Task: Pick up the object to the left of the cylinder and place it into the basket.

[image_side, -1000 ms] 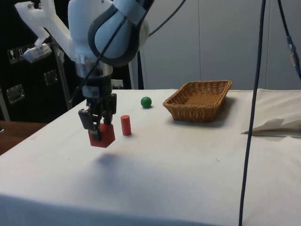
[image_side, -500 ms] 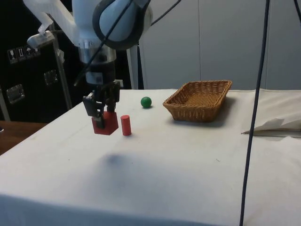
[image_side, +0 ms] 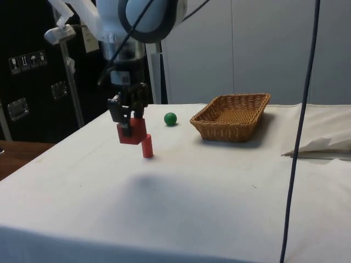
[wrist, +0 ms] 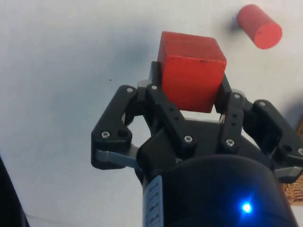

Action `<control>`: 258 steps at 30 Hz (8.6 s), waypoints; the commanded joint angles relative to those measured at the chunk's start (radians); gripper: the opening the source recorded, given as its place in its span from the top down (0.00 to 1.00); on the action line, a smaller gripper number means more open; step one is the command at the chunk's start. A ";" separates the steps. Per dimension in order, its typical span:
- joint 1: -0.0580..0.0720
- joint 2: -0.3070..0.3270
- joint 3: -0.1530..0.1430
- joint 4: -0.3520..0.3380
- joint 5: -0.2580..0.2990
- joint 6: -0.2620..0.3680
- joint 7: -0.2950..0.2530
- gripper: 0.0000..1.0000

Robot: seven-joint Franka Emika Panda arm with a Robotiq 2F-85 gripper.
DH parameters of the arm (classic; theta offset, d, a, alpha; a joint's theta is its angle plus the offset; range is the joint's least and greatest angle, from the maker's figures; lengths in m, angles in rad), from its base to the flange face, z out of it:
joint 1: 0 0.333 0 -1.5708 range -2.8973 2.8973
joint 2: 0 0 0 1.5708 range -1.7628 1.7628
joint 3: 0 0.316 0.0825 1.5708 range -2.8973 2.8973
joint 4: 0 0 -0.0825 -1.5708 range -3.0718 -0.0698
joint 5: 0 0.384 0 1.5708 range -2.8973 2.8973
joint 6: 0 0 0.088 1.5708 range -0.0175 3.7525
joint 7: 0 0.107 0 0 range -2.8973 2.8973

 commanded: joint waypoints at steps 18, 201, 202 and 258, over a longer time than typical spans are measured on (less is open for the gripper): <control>-0.012 -0.093 -0.071 -0.091 -0.008 0.001 -0.082 1.00; -0.070 0.055 -0.547 -0.322 0.578 0.094 -1.176 0.00; -0.068 0.054 -0.551 -0.320 0.576 0.093 -1.174 0.00; 0.019 -0.001 -0.561 -0.153 0.367 -0.007 -0.985 0.00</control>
